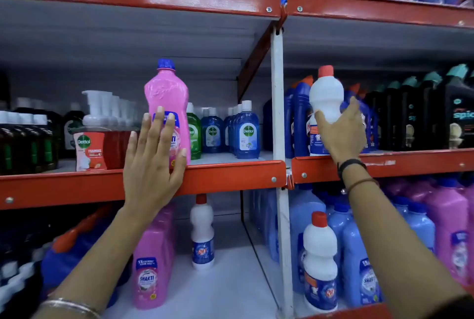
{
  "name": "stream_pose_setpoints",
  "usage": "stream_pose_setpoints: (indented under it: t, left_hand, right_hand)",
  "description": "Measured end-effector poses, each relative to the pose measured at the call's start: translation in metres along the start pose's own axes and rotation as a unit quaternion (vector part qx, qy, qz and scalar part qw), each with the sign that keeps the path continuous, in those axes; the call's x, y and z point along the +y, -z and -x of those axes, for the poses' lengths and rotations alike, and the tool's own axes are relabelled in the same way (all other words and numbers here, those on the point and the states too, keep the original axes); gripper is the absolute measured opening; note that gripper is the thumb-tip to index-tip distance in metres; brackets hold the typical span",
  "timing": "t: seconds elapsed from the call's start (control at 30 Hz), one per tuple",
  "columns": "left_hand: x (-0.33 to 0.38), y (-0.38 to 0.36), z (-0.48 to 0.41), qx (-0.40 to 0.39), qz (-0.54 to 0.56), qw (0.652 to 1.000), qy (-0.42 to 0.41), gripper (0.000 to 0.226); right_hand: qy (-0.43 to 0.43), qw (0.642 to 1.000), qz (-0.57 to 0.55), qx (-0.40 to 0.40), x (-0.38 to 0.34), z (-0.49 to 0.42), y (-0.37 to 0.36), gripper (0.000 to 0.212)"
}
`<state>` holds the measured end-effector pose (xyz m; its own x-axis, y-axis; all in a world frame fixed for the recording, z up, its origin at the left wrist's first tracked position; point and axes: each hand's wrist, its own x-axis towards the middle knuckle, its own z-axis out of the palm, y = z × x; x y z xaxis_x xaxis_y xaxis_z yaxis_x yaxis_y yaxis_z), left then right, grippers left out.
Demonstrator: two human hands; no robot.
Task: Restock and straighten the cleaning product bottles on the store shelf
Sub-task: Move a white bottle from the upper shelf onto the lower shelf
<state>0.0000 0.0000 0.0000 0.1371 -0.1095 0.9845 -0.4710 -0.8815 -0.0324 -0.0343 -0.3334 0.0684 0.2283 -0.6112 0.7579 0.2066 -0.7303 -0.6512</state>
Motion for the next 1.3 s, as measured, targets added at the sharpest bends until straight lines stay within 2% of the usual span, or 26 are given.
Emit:
stream_pose_setpoints:
  t: [0.13, 0.33, 0.53, 0.73, 0.83, 1.13, 1.3]
  left_hand:
    - [-0.005, -0.005, 0.003, -0.008, -0.046, 0.999, -0.011, 0.064]
    - [-0.007, -0.006, 0.006, -0.008, -0.07, 0.998, -0.006, 0.061]
    - [-0.016, -0.003, 0.017, -0.02, -0.099, 0.995, -0.022, 0.061]
    - [-0.018, -0.002, 0.019, -0.013, -0.098, 0.995, -0.03, 0.06]
    - [-0.018, -0.002, 0.018, -0.008, -0.107, 0.994, -0.033, 0.059]
    - [-0.03, 0.006, 0.021, -0.027, -0.117, 0.991, -0.063, 0.058]
    - [-0.032, 0.004, 0.022, -0.027, -0.105, 0.992, -0.064, 0.056]
  right_hand:
    - [-0.021, 0.999, -0.017, -0.039, -0.003, -0.009, -0.003, 0.066]
    - [-0.012, 0.999, 0.007, -0.039, -0.018, -0.014, 0.015, 0.067]
    - [-0.062, 0.984, -0.167, 0.026, -0.018, 0.009, 0.028, 0.069]
    - [-0.023, 0.948, -0.294, 0.117, -0.032, 0.031, 0.037, 0.07]
    - [-0.003, 0.935, -0.329, 0.131, -0.045, 0.046, 0.051, 0.065]
    - [-0.022, 0.919, -0.393, 0.018, -0.05, 0.126, 0.046, 0.055]
    - [-0.031, 0.929, -0.365, -0.05, -0.03, 0.187, 0.014, 0.054]
